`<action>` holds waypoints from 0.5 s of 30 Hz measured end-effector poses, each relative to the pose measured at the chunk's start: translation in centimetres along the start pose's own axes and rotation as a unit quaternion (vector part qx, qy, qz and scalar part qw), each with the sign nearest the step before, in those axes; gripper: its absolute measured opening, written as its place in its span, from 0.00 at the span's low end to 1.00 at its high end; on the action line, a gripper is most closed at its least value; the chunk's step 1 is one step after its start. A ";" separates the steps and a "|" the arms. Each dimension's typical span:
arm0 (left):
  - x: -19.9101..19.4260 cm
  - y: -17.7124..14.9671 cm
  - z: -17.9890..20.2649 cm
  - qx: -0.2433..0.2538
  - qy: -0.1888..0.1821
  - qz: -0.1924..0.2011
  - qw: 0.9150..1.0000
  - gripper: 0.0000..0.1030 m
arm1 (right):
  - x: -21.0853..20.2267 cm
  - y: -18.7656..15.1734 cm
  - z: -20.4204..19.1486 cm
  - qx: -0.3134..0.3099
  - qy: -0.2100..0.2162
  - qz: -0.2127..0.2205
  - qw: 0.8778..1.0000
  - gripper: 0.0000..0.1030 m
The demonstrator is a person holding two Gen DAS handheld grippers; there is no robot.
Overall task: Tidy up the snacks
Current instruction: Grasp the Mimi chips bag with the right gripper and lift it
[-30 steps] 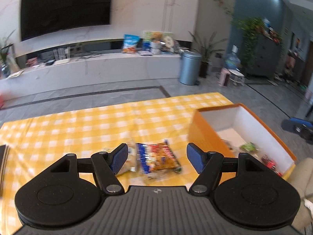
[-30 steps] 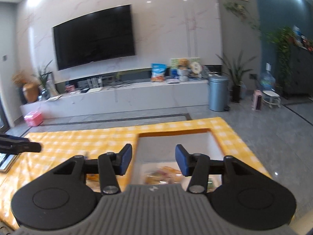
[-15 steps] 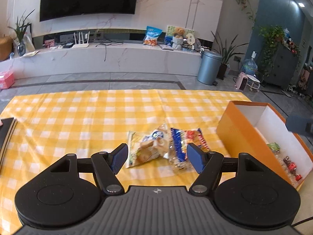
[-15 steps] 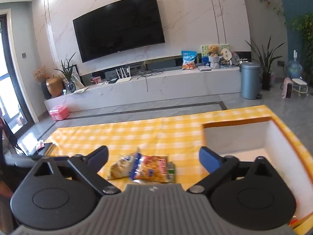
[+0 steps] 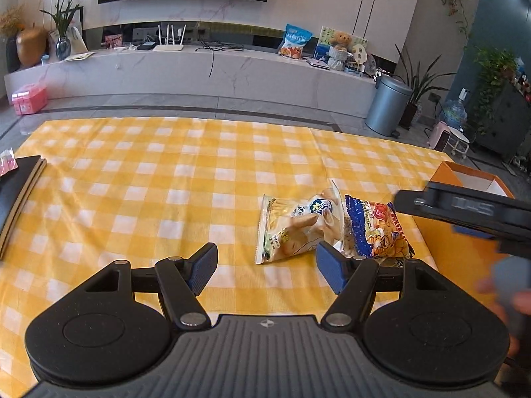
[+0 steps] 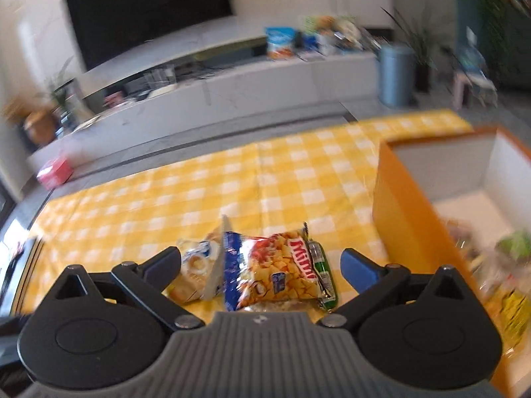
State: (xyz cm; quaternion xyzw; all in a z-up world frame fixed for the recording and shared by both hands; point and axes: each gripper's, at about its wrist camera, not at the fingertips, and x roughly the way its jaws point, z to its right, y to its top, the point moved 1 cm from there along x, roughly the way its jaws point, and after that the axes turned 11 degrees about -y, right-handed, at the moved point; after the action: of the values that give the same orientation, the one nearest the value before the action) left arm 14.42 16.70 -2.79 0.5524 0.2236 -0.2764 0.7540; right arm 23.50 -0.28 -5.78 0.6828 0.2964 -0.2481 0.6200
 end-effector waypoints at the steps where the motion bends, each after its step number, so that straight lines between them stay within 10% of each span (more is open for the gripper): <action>1: -0.1 0.1 0.0 0.000 0.003 -0.001 1.000 0.78 | 1.1 0.0 0.1 0.010 -0.004 -0.013 1.000 0.97; 15: 1.2 0.1 0.0 -0.004 0.021 -0.029 0.999 0.78 | 7.6 -1.1 -0.4 -0.016 -0.031 -0.055 0.998 0.97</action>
State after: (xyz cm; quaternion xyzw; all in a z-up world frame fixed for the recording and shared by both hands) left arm 15.37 16.55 -3.45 0.5482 0.2566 -0.2851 0.7432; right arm 28.04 0.93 -11.90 0.6478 0.3178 -0.2981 0.6249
